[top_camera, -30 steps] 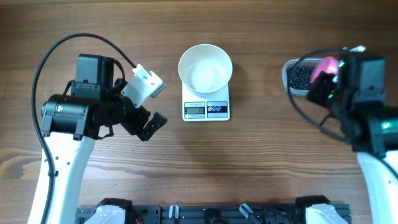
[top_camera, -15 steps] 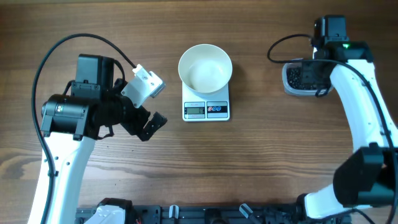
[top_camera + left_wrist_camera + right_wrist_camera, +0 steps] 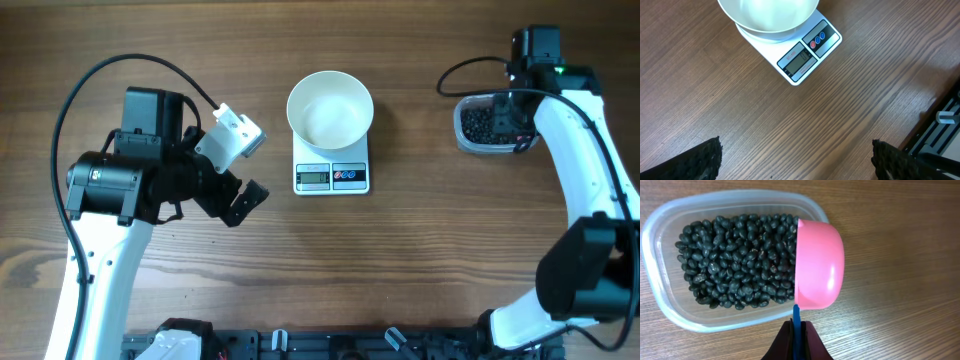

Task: Scoop item into bowl and weigh 150g on scale
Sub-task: 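Dip the pink scoop into the bean tub with the right gripper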

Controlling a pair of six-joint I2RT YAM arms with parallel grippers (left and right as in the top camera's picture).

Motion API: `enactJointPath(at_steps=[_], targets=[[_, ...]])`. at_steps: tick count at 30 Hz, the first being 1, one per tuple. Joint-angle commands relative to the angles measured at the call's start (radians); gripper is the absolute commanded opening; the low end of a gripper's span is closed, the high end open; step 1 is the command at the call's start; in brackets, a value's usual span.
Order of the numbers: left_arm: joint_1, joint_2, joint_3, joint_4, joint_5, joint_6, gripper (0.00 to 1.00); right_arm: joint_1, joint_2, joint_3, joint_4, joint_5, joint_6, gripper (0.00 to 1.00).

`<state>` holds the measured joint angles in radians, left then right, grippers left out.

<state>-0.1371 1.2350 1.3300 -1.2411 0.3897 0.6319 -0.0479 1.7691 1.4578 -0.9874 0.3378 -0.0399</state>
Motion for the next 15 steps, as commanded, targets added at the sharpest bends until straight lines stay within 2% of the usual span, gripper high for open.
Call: enactJointPath(at_steps=[1,4,9,15], targets=[[0.005,-0.008,-0.005,0.000,-0.002,0.018,1.00,-0.003,0.058,0.005,-0.001,-0.060,-0.037,0.04],[0.005,-0.008,-0.005,0.000,-0.002,0.019,1.00,-0.004,0.062,0.005,0.003,-0.183,-0.089,0.04],[0.005,-0.008,-0.005,0.000,-0.002,0.019,1.00,-0.013,0.089,0.005,0.003,-0.313,-0.093,0.04],[0.005,-0.008,-0.005,0.000,-0.002,0.019,1.00,-0.089,0.093,0.005,0.003,-0.522,-0.091,0.04]])
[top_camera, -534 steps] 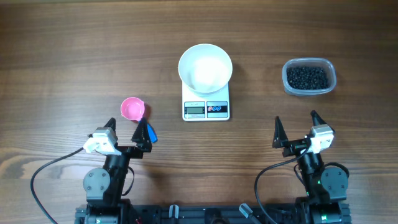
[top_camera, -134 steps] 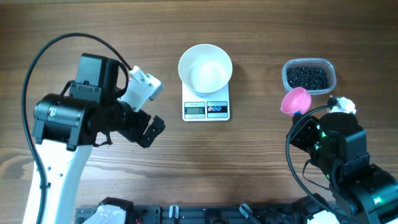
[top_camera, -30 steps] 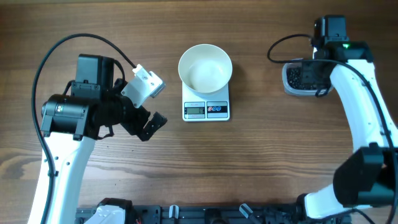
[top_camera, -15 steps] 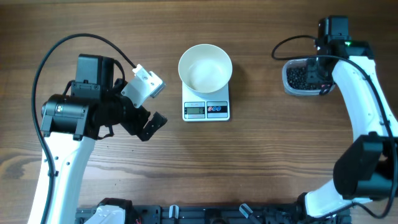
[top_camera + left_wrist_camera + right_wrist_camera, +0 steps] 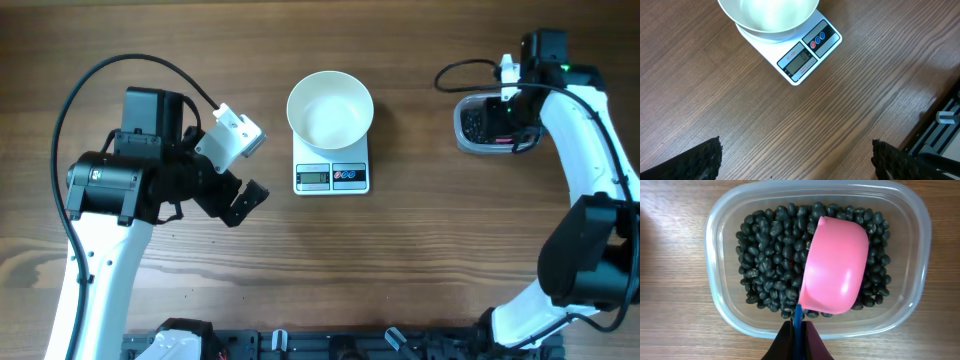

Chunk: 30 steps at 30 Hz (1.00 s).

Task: Scoop item into bowl and weigh 150g on scale
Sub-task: 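Dip the pink scoop into the bean tub with the right gripper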

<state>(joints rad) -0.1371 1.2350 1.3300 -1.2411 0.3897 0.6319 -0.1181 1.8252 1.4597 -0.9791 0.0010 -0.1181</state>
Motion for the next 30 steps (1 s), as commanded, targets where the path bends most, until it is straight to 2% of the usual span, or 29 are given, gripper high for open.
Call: enactJointPath(at_steps=[1,12,23,30], targets=[[0.005,-0.008,-0.005,0.000,-0.002,0.019,1.00,-0.033,0.037,0.003,-0.005,-0.210,-0.013,0.04],[0.005,-0.008,-0.005,0.000,-0.002,0.019,1.00,-0.080,0.060,0.002,-0.053,-0.248,-0.004,0.04],[0.005,-0.008,-0.005,0.000,-0.002,0.019,1.00,-0.236,0.092,0.002,-0.092,-0.567,-0.009,0.04],[0.005,-0.008,-0.005,0.000,-0.002,0.019,1.00,-0.245,0.169,0.002,-0.069,-0.533,0.078,0.04]])
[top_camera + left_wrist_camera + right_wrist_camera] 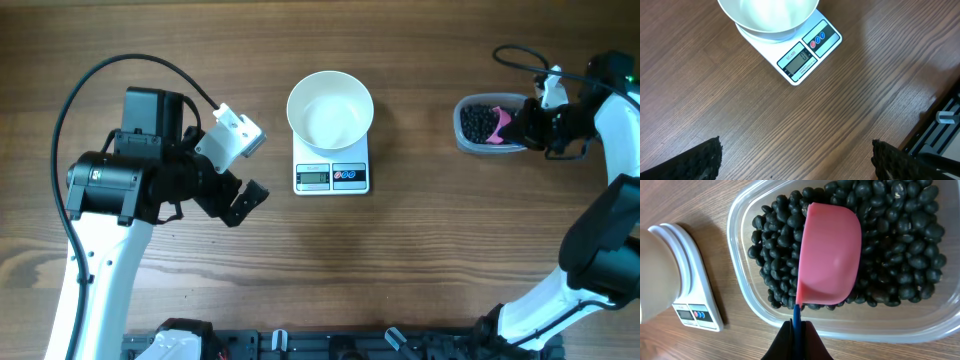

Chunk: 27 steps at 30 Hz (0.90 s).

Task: Scoop item into bowl and weigh 150g on scale
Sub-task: 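Dip the pink scoop into the bean tub with the right gripper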

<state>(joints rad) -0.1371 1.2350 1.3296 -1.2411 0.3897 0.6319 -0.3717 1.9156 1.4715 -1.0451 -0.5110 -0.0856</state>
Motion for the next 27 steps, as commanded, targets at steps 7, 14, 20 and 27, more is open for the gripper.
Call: enactJointPath(at_steps=[7,14,20,27], targets=[[0.005,-0.008,-0.005,0.000,-0.002,0.019,1.00,-0.033,0.106,-0.010,-0.006,-0.069,0.086,0.04],[0.005,-0.008,-0.005,0.000,-0.002,0.019,1.00,-0.142,0.106,-0.010,-0.027,-0.279,0.003,0.04],[0.005,-0.008,-0.005,0.000,-0.002,0.019,1.00,-0.234,0.106,-0.010,-0.097,-0.391,-0.101,0.04],[0.005,-0.008,-0.005,0.000,-0.002,0.019,1.00,-0.263,0.106,-0.010,-0.173,-0.459,-0.233,0.04]])
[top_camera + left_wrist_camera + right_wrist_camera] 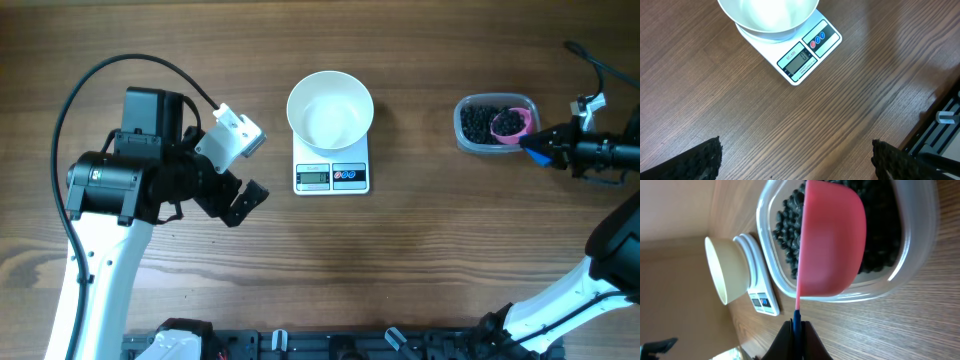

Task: Scoop item into bowl and weigh 150g on scale
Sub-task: 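Dip the pink scoop into the bean tub with the right gripper, then carry the filled scoop to the white bowl and pour beans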

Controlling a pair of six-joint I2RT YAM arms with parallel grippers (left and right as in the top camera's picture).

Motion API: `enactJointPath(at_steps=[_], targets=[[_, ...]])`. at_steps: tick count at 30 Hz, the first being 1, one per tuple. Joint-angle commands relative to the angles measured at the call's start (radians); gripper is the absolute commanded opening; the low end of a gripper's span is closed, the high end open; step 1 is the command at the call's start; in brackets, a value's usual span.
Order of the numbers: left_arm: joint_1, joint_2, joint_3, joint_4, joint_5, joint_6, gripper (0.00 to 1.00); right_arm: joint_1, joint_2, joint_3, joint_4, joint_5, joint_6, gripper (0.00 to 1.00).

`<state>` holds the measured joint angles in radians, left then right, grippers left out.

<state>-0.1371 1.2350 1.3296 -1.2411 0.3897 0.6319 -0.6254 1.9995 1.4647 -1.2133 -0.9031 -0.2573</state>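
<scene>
A white bowl (330, 110) stands empty on the white scale (332, 176) at mid table. At the far right is a clear tub (490, 124) of black beans (787, 225). A pink scoop (511, 122) sits in the tub's right half, its rounded back (832, 245) towards the right wrist camera. My right gripper (552, 150) is just right of the tub, shut on the scoop's blue handle (797, 320). My left gripper (240, 200) hangs open left of the scale, its fingers (705, 160) wide apart over bare wood.
The table edge and a black rail (330, 345) run along the front. A cable (585, 55) loops near the right arm at the far right. The scale's display and buttons (805, 50) face the front.
My right arm has swung further right and rolled, so the gripper is now right of the tub with the scoop's handle low. The scoop is still in the beans. The left arm is unchanged.
The scoop, held by my right gripper, was first at the tub's right edge. Then it was over the beans, then down among them with the gripper right of the tub. Now the wrist has rolled further. The bowl has stayed empty and the left arm still.
</scene>
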Motion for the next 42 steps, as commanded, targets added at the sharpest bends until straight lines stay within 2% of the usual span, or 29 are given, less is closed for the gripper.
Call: enactJointPath(at_steps=[1,6,16,19,25,28,36,42], targets=[[0.005,-0.008,-0.005,0.000,-0.002,0.019,1.00,-0.009,0.022,-0.003,-0.008,-0.068,-0.074,0.04],[0.005,-0.008,-0.005,0.000,-0.002,0.019,1.00,-0.010,0.022,-0.003,-0.047,-0.116,-0.135,0.04],[0.005,-0.008,-0.005,0.000,-0.002,0.019,1.00,-0.018,0.022,-0.003,-0.077,-0.241,-0.137,0.04],[0.005,-0.008,-0.005,0.000,-0.002,0.019,1.00,-0.018,0.022,-0.003,-0.121,-0.301,-0.188,0.04],[0.005,-0.008,-0.005,0.000,-0.002,0.019,1.00,-0.003,0.018,-0.003,-0.166,-0.311,-0.188,0.04],[0.005,-0.008,-0.005,0.000,-0.002,0.019,1.00,0.040,0.014,-0.003,-0.172,-0.335,-0.189,0.04],[0.005,-0.008,-0.005,0.000,-0.002,0.018,1.00,0.266,0.005,-0.003,-0.172,-0.433,-0.196,0.04],[0.005,-0.008,-0.005,0.000,-0.002,0.019,1.00,0.443,0.004,-0.002,-0.081,-0.483,-0.146,0.05]])
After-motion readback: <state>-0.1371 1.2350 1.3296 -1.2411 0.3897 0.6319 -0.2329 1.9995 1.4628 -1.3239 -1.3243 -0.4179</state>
